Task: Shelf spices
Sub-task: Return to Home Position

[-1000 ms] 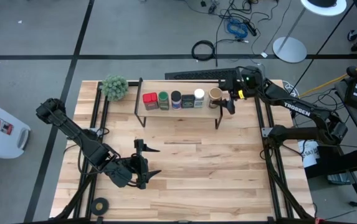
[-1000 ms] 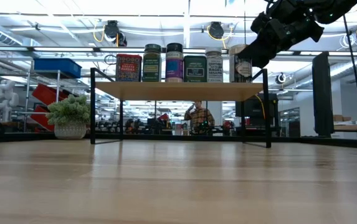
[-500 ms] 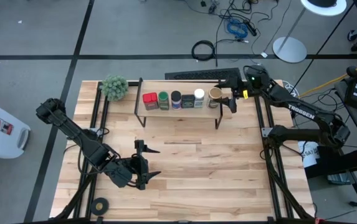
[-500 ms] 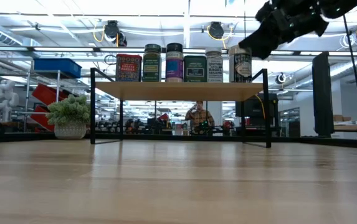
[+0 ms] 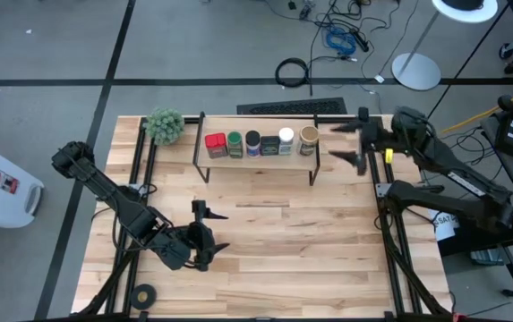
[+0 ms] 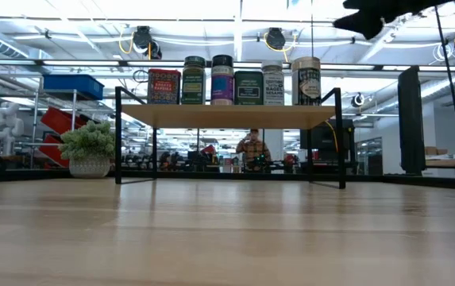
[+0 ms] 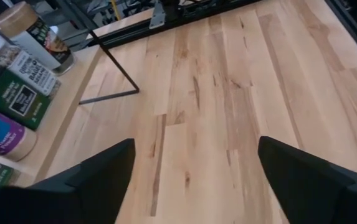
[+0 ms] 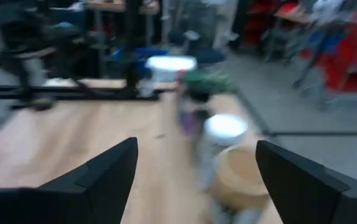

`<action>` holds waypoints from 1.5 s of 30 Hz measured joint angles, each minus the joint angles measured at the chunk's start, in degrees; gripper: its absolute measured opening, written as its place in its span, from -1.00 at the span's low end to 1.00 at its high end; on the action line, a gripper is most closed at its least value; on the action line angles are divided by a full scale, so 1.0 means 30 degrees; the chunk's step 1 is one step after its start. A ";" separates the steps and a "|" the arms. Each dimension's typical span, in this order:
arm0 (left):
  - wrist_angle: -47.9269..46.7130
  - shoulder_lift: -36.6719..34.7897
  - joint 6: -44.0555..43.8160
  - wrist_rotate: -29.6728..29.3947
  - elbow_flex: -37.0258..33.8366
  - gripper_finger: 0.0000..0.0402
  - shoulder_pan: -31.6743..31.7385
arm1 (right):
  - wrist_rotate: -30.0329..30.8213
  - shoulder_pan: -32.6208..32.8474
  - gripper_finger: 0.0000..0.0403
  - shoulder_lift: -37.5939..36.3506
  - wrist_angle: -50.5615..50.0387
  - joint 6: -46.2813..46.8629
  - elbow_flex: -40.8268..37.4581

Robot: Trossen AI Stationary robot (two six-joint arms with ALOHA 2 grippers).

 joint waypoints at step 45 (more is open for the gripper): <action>1.5343 0.0000 0.4068 0.4865 -0.8147 -0.95 0.8033 | 0.7475 1.0347 -0.99 -0.3820 0.7007 0.2889 -1.1373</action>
